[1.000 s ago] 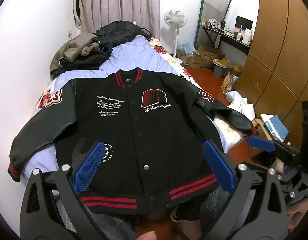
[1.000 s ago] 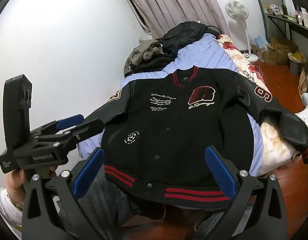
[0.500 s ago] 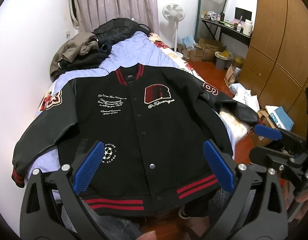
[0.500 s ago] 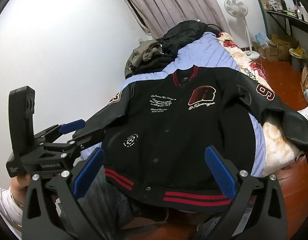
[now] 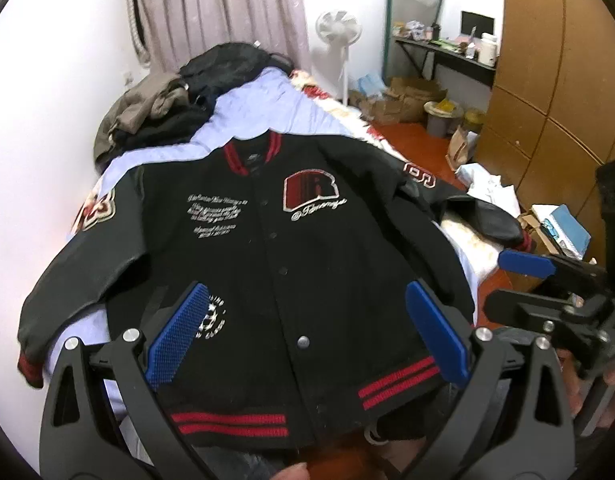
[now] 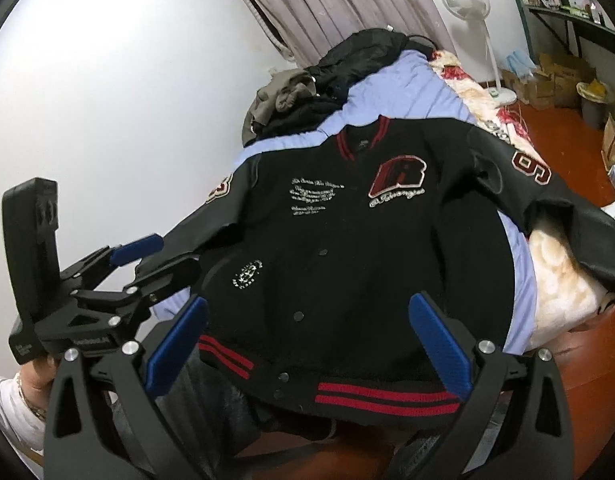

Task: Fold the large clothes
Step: 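Grasp the red-striped cuff of a leather sleeve with the right gripper and lift it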

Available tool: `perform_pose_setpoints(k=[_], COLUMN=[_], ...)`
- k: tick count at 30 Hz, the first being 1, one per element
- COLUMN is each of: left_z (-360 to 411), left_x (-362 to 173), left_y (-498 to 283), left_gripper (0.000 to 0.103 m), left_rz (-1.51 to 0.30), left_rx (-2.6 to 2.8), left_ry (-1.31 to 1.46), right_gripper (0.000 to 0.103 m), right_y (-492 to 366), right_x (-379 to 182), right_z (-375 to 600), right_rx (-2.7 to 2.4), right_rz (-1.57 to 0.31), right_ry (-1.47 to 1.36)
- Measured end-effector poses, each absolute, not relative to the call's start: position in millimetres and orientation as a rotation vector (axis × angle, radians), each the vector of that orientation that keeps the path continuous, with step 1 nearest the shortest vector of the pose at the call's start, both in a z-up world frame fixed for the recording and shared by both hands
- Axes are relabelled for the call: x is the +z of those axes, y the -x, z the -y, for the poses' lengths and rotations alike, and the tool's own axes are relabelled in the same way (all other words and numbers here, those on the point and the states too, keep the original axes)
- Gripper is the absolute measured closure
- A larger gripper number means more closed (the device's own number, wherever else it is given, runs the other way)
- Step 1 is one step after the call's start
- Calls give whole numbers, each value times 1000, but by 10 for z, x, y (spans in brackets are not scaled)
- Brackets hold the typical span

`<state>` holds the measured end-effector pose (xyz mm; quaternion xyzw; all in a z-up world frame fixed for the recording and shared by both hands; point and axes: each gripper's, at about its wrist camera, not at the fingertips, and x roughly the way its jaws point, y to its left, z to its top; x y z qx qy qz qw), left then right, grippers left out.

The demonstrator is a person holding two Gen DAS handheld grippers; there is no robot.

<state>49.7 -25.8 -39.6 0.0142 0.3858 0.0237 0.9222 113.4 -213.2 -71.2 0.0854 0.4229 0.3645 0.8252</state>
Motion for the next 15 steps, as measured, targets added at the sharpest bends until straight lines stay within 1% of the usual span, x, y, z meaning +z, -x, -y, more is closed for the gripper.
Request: perform_pose_setpoints(k=[3,4,9,12,15], left_z=[243,248,330,348,360], left_x=[-479,-500,-626,-755,-882], left_y=[-547,-560,-613,-720,-841], left_gripper=[6,6,6,6,6], left_rz=[-807,-810,-811,-866,-945], left_rx=[12,0,-67,-115,-148], left_ry=[-10,-6,-43,-10,29], right_gripper=[4,4,4,4,4], right_y=[-1274,-1350,-1630,-1754,-1901], right_x=[-881,-934,-1089,-1396,-1763], right_z=[2359,2556,3571,4167,4568], right_rx=[747,720,565,420,271], right_rz=[-948,-956,-893,-867,-874], right_ry=[-238,-305,-620,-792,-823])
